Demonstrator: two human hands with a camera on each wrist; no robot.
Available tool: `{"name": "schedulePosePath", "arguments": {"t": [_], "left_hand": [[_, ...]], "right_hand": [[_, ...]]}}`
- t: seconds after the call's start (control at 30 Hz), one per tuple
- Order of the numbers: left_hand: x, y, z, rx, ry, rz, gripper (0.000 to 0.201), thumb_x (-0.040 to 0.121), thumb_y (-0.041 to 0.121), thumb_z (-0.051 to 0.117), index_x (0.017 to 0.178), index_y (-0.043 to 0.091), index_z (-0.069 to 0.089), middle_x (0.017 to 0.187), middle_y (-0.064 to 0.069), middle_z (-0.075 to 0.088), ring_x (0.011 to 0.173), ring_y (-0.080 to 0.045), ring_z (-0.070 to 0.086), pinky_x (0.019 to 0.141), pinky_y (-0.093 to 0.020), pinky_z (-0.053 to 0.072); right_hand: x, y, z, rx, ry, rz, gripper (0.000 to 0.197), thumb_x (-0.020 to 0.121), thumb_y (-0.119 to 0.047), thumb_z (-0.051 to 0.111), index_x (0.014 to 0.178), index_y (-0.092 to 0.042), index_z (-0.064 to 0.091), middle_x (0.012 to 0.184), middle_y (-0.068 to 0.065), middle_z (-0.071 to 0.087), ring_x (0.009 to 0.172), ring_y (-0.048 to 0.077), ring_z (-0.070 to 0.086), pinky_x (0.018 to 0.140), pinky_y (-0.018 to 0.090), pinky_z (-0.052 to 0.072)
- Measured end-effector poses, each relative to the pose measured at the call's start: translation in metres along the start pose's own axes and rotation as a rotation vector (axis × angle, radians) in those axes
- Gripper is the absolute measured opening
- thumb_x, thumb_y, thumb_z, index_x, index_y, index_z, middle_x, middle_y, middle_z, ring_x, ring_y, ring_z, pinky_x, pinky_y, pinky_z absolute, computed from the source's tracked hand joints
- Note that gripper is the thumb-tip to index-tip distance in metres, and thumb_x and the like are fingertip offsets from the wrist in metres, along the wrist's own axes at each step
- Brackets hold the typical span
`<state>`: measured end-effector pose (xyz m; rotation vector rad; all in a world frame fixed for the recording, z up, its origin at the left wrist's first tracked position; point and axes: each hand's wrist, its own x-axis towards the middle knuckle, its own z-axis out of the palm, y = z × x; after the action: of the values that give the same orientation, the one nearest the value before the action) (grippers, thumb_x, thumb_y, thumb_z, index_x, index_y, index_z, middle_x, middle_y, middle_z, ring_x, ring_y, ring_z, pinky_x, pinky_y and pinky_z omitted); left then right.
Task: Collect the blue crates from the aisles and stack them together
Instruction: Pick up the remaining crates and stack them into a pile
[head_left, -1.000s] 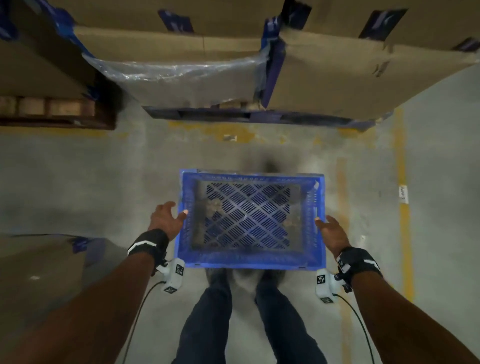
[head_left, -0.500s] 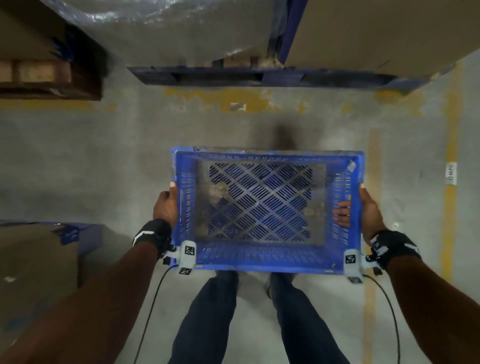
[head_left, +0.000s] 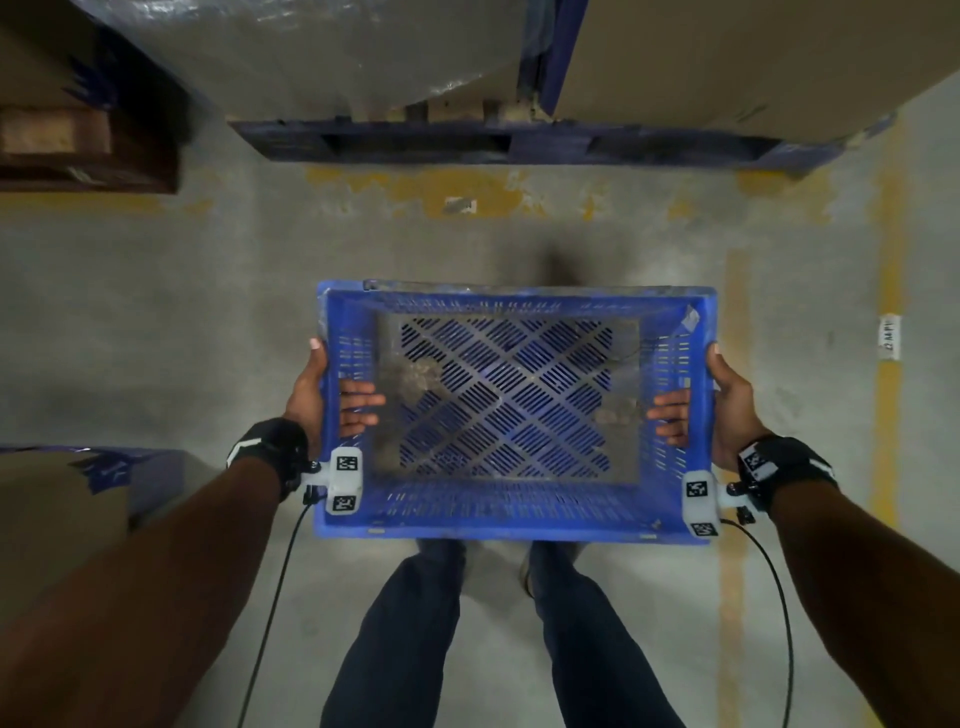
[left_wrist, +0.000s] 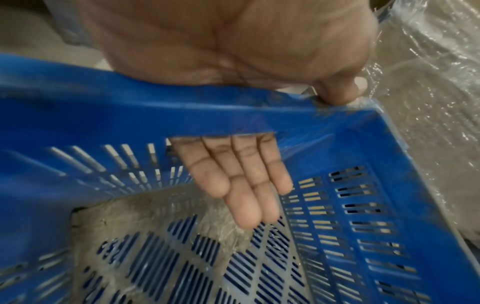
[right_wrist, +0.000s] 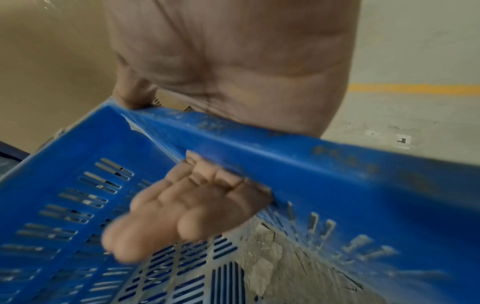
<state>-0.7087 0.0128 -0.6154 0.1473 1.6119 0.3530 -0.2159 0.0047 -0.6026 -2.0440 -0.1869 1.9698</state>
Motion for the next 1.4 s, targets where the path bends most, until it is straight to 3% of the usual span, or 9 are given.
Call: {"name": "schedulePosePath", "arguments": {"t": [0.07,0.13,0.23,0.43,0.53,0.73,0.9,1.2,1.4], "left_hand": [[-0.009,0.001,0.002,-0.012,0.059,0.048,0.093,0.081,0.090,0.020,0.074,0.007,0.060,0.067,-0.014,0.068,0.043,-0.024,0.058,0.048,-0.026,0.041],[-0.021,0.002,0.002,-0.034,0.084,0.099,0.083,0.077,0.094,0.028,0.062,0.015,0.047,0.053,-0.009,0.044,0.037,-0.021,0.040,0.041,-0.024,0.032],[-0.063,0.013,-0.001,-0.039,0.069,0.165,0.079,0.065,0.100,0.038,0.062,0.022,0.038,0.055,-0.002,0.021,0.040,-0.018,0.021,0.041,-0.023,0.021],[-0.198,0.054,-0.007,-0.042,0.094,0.263,0.078,0.067,0.099,0.041,0.063,0.021,0.035,0.053,-0.001,0.018,0.036,-0.016,0.017,0.038,-0.019,0.018],[-0.286,0.081,-0.007,-0.076,0.104,0.295,0.075,0.072,0.095,0.039,0.063,0.021,0.035,0.051,0.002,0.018,0.035,-0.014,0.017,0.037,-0.016,0.016],[-0.443,0.127,-0.006,-0.097,0.082,0.308,0.077,0.066,0.098,0.043,0.063,0.022,0.033,0.047,0.003,0.019,0.031,-0.012,0.017,0.036,-0.013,0.018],[-0.530,0.140,0.009,-0.052,0.039,0.305,0.078,0.062,0.098,0.047,0.063,0.021,0.033,0.049,0.003,0.018,0.033,-0.012,0.017,0.035,-0.015,0.017],[-0.572,0.182,0.059,0.063,-0.049,0.330,0.073,0.069,0.094,0.047,0.062,0.023,0.038,0.052,0.005,0.021,0.034,-0.009,0.015,0.033,-0.014,0.015],[-0.565,0.214,0.123,0.313,-0.190,0.356,0.079,0.055,0.100,0.051,0.062,0.023,0.035,0.054,0.004,0.020,0.037,-0.011,0.015,0.034,-0.016,0.017]], "right_hand": [[-0.006,0.000,0.002,0.005,0.053,-0.050,0.094,0.077,-0.091,0.037,0.071,-0.001,0.063,0.063,0.016,0.060,0.044,0.027,0.049,0.045,0.028,0.038],[-0.017,-0.003,0.003,0.035,0.054,-0.089,0.086,0.076,-0.092,0.039,0.059,-0.009,0.052,0.049,0.008,0.040,0.039,0.022,0.031,0.042,0.026,0.025],[-0.057,-0.015,0.001,0.102,0.009,-0.122,0.080,0.074,-0.093,0.043,0.056,-0.015,0.041,0.045,0.002,0.023,0.036,0.018,0.018,0.043,0.026,0.015],[-0.194,-0.062,-0.001,0.081,0.001,-0.170,0.077,0.076,-0.092,0.039,0.058,-0.017,0.035,0.046,0.001,0.019,0.034,0.017,0.015,0.043,0.027,0.010],[-0.286,-0.088,-0.005,0.048,0.015,-0.190,0.078,0.070,-0.096,0.044,0.058,-0.020,0.034,0.049,0.000,0.018,0.038,0.018,0.015,0.045,0.029,0.010],[-0.460,-0.130,-0.025,0.046,0.043,-0.274,0.080,0.056,-0.100,0.053,0.060,-0.023,0.031,0.055,0.000,0.015,0.043,0.017,0.012,0.048,0.028,0.008],[-0.544,-0.132,-0.045,0.076,0.054,-0.301,0.079,0.056,-0.100,0.050,0.059,-0.023,0.031,0.049,-0.002,0.016,0.037,0.015,0.014,0.043,0.020,0.011],[-0.599,-0.098,-0.086,0.267,0.120,-0.350,0.077,0.060,-0.098,0.050,0.060,-0.023,0.030,0.047,-0.004,0.015,0.034,0.012,0.012,0.042,0.018,0.010],[-0.639,-0.034,-0.113,0.478,0.277,-0.335,0.077,0.061,-0.098,0.049,0.060,-0.023,0.031,0.047,-0.004,0.016,0.034,0.012,0.013,0.038,0.016,0.012]]}}
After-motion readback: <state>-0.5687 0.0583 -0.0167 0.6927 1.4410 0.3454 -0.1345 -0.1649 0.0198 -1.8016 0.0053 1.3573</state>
